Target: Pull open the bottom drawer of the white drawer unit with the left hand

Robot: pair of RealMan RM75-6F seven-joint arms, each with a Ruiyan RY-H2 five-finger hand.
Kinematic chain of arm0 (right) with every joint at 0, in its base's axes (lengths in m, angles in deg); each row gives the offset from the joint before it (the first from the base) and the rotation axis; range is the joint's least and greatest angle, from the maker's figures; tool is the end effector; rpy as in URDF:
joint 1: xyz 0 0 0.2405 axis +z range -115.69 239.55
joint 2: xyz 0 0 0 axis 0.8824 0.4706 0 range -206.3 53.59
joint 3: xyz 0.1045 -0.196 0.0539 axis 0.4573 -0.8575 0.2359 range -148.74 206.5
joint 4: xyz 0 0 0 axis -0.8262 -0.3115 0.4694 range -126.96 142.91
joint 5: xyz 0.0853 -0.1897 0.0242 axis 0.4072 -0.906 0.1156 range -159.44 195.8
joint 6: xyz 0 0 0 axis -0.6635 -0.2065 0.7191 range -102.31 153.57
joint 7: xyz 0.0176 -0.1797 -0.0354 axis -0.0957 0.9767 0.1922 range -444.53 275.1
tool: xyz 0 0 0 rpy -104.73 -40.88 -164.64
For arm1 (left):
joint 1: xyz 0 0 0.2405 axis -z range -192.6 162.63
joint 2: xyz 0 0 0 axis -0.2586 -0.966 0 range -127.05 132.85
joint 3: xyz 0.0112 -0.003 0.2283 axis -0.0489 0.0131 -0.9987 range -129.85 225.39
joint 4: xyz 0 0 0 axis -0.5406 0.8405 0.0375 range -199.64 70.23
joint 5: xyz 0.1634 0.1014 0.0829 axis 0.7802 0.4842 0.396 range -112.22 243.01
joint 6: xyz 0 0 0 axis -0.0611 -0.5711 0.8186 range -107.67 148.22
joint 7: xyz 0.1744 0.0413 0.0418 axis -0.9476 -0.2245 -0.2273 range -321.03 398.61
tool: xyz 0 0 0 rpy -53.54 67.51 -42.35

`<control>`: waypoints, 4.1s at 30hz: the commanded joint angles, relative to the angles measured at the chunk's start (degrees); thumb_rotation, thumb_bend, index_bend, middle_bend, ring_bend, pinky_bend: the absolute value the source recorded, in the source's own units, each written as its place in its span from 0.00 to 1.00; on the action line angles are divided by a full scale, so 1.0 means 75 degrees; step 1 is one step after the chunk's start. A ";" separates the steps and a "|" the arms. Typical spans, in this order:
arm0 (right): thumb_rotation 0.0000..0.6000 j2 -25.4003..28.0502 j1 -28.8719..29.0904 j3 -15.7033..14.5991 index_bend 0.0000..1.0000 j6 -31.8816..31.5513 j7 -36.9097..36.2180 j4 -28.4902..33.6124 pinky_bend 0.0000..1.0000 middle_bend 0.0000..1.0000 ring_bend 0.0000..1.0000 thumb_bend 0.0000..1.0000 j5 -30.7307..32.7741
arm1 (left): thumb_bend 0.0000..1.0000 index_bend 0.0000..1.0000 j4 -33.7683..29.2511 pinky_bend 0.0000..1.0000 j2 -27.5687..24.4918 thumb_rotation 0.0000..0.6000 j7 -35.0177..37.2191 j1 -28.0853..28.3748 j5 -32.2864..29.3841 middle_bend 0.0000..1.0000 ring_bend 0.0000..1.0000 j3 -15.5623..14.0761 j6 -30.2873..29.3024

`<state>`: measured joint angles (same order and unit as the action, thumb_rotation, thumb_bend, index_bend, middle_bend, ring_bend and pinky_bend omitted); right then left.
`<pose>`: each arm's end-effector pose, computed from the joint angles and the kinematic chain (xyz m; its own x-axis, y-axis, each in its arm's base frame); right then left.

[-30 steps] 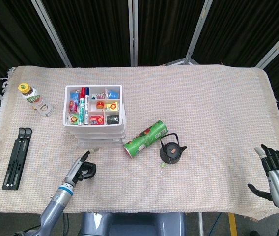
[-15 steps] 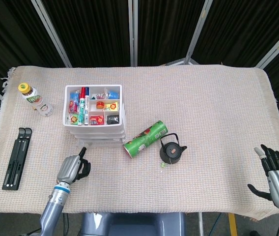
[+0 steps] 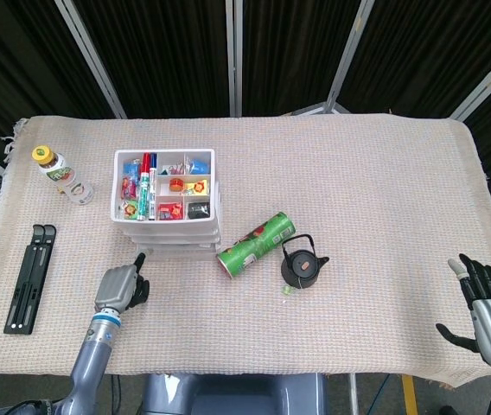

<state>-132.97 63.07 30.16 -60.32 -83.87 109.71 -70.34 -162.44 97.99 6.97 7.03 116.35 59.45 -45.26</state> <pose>-0.2712 -0.1937 0.1648 0.3816 -0.0416 0.9234 -0.9242 0.0022 0.3820 -0.1801 0.2752 -0.0493 0.1640 0.4004 0.9016 0.9751 0.0725 -0.2096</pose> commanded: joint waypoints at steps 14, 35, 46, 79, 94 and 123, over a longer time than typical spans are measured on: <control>1.00 0.0001 -0.0004 -0.0007 0.00 0.0001 0.0023 0.0014 0.00 0.00 0.00 0.07 0.0001 | 0.66 0.40 -0.0671 0.70 -0.0554 1.00 0.0138 0.0296 -0.0721 0.83 0.88 -0.0182 0.0190; 1.00 -0.0024 -0.0005 -0.0030 0.00 0.0031 0.0143 0.0041 0.00 0.00 0.00 0.07 0.0006 | 0.66 0.45 -0.1199 0.70 -0.1188 1.00 0.0650 0.0111 0.0316 0.83 0.88 -0.1165 -0.0018; 1.00 -0.0022 -0.0002 -0.0033 0.00 0.0045 0.0151 0.0052 0.00 0.00 0.00 0.07 0.0014 | 0.45 0.28 -0.1051 0.70 -0.1203 1.00 0.0757 0.0059 0.0761 0.84 0.88 -0.1285 -0.0299; 1.00 0.0009 -0.0020 -0.0008 0.00 -0.0024 -0.0043 0.0055 0.00 0.00 0.00 0.07 -0.0006 | 0.26 0.41 -0.1552 0.77 -0.1667 1.00 -0.2495 0.1716 0.0795 0.95 0.94 -0.0838 0.0211; 1.00 0.0026 -0.0020 -0.0002 0.00 -0.0034 -0.0096 0.0044 0.00 0.00 0.00 0.07 -0.0013 | 0.15 0.47 -0.0050 0.77 -0.1823 1.00 -0.2179 0.2510 0.3392 0.95 0.94 -0.1694 0.1091; 1.00 0.0021 -0.0021 0.0033 0.00 -0.0085 -0.0325 -0.0009 0.00 0.00 0.00 0.07 -0.0028 | 0.08 0.49 0.1281 0.77 -0.1712 1.00 -0.2007 0.3233 0.5259 0.95 0.94 -0.2083 0.1888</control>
<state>-132.81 62.90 30.42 -60.98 -86.33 109.66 -70.54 -153.06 85.19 -8.28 31.32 155.62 43.94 -31.05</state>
